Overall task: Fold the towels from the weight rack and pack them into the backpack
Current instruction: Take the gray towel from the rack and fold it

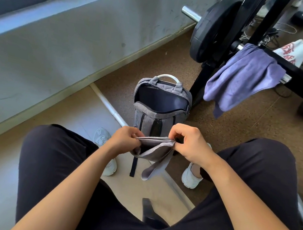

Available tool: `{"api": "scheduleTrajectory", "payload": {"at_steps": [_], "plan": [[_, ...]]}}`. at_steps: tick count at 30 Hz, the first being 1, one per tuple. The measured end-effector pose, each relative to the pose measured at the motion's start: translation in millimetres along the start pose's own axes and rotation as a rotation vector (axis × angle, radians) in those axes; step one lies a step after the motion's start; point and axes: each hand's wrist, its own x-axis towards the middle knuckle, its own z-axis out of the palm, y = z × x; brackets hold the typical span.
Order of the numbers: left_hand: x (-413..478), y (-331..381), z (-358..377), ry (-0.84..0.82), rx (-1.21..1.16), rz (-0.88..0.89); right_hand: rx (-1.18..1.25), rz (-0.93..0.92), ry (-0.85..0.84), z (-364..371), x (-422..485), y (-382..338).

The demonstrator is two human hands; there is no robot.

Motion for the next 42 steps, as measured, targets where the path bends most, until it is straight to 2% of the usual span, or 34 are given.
{"api": "scheduleTrajectory", "payload": {"at_steps": [4, 8, 10, 14, 16, 19, 21, 27, 30, 32, 34, 38, 40, 42], "plan": [[-9, -2, -9, -0.145, -0.147, -0.004, -0.122, 0.058, 0.053, -9, 0, 13], [-13, 3, -6, -0.030, -0.125, 0.040, -0.100, 0.116, 0.073, -10, 0, 13], [-13, 7, -6, 0.101, -0.167, 0.105, -0.120, 0.138, 0.087, -10, 0, 14], [-18, 15, -5, 0.618, -0.204, 0.455, -0.141, 0.132, 0.174, -9, 3, 13], [-19, 17, -3, 0.689, -0.178, 0.557, -0.130, 0.142, 0.170, -8, 5, 10], [-12, 9, -3, 0.613, -0.093, 0.487, -0.097, 0.219, 0.005, -6, 3, 13], [-9, 6, -4, 0.571, -0.079, 0.431, -0.052, 0.265, -0.032, -6, 3, 15], [-14, 18, -11, 0.501, -0.400, 0.317, 0.337, 0.318, -0.010, -7, 10, 8], [-13, 21, -16, 0.439, -0.657, 0.307, 0.599, 0.333, 0.008, -7, 10, 1], [-11, 19, -20, 0.328, -0.856, 0.312, 0.806, 0.336, 0.040, -10, 9, -4], [-8, 17, -21, 0.110, -1.001, 0.307, 0.973, 0.340, 0.074, -14, 9, -10], [-7, 15, 2, -0.300, -0.872, 0.328, 1.239, 0.347, 0.158, -23, 11, -19], [-11, 16, 14, -0.382, -0.807, 0.261, 1.315, 0.360, 0.211, -27, 13, -21], [-13, 17, 20, -0.384, -0.720, 0.201, 1.354, 0.403, 0.276, -32, 14, -19]]}}
